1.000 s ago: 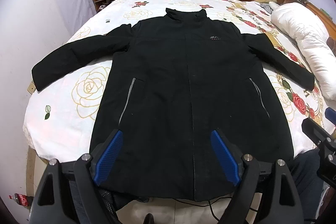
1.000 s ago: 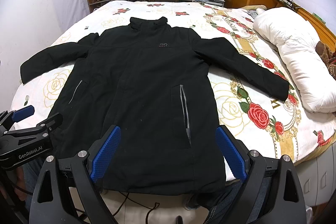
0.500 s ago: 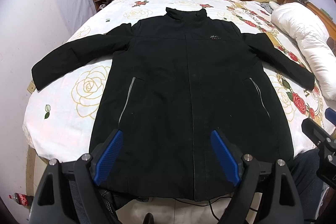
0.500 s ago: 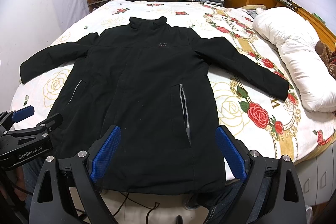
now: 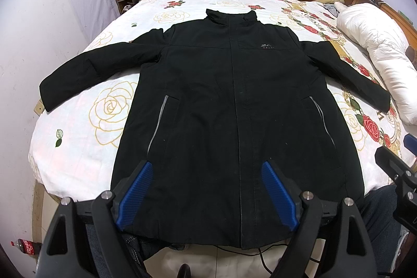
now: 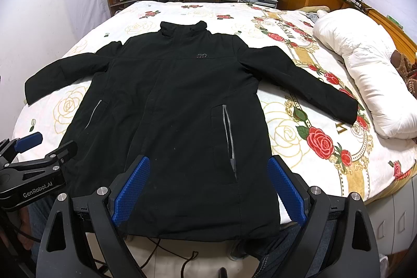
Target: Fold large clothes
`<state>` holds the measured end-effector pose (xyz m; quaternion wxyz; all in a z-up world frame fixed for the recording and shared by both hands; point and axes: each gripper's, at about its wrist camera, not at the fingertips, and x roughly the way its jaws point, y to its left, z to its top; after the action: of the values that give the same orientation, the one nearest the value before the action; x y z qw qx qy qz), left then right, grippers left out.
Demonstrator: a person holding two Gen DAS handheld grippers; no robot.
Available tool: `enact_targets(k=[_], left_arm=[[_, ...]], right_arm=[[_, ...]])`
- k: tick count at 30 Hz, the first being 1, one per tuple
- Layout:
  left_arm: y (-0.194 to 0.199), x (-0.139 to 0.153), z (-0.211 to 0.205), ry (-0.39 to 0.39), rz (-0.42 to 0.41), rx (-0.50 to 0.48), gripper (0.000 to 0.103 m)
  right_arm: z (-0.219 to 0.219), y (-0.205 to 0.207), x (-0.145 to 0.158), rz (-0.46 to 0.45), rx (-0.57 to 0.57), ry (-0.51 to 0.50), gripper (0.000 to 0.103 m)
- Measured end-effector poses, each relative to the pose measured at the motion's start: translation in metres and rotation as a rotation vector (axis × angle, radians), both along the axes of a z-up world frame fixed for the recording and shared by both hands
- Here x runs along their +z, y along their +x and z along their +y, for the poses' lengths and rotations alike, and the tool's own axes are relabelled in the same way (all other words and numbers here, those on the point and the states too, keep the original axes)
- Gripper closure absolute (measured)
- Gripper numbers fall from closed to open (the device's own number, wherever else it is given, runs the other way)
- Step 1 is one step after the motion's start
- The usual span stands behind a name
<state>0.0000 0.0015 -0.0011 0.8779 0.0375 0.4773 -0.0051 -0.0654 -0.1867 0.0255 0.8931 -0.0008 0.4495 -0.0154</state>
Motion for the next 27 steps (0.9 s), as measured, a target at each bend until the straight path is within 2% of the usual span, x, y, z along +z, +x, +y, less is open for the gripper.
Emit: enact_targets(k=[27], left_arm=[[-0.0019,-0.0033,-0.0005,-0.002,0.005,0.002,0.016]], right_arm=[[-0.0014,-0.0007,0.0001,0.0,0.0,0.0,0.011]])
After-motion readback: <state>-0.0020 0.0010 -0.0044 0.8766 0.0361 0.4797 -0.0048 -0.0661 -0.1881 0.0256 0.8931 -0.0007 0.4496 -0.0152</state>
